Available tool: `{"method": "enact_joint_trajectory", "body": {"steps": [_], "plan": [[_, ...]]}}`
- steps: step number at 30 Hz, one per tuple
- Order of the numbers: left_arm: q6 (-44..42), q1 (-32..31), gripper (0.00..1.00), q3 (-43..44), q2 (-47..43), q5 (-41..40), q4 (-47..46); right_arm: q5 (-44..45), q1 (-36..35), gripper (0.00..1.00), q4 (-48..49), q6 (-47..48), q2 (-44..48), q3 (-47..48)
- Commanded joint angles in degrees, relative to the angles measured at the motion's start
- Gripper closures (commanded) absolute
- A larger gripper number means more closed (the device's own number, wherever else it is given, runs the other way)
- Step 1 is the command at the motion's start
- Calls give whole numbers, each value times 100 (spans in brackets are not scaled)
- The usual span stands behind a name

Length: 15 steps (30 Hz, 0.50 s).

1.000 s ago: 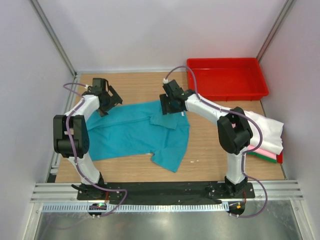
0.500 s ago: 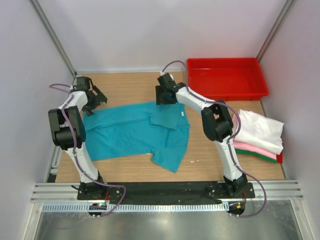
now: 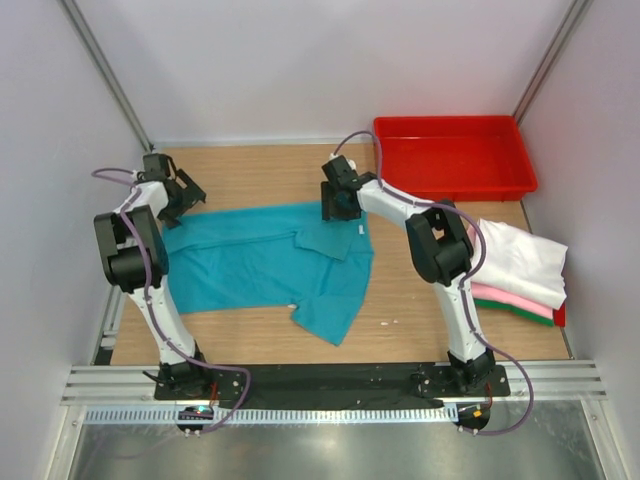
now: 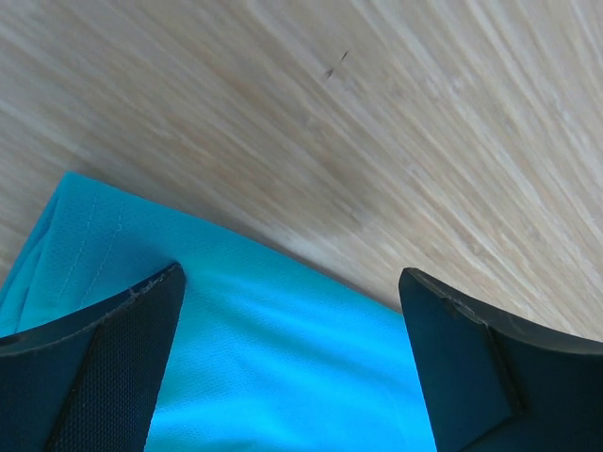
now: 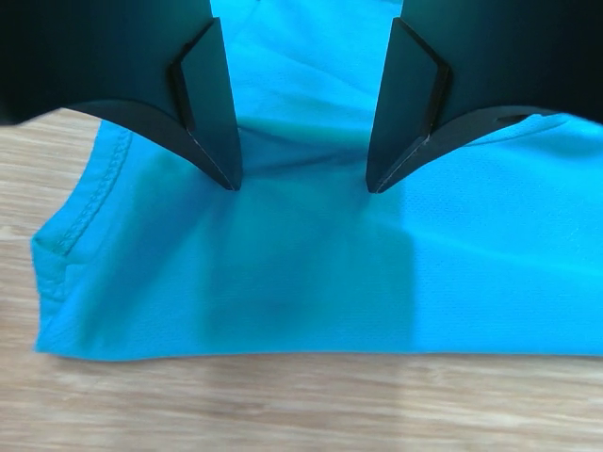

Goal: Fold and stack the t-shirts
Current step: Fold the tshirt

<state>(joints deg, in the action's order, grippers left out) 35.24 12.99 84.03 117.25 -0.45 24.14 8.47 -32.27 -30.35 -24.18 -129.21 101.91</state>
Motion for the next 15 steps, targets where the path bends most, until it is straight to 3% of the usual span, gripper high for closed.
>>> {"method": "enact_joint_trajectory", "body": {"steps": [1, 15], "plan": [[-316, 107, 3, 96, 386, 317, -208, 164, 142, 38, -243, 1, -34, -5], [-641, 107, 4, 1291, 1072, 756, -50, -126, 432, 38, -296, 97, -1045, 1761]]}}
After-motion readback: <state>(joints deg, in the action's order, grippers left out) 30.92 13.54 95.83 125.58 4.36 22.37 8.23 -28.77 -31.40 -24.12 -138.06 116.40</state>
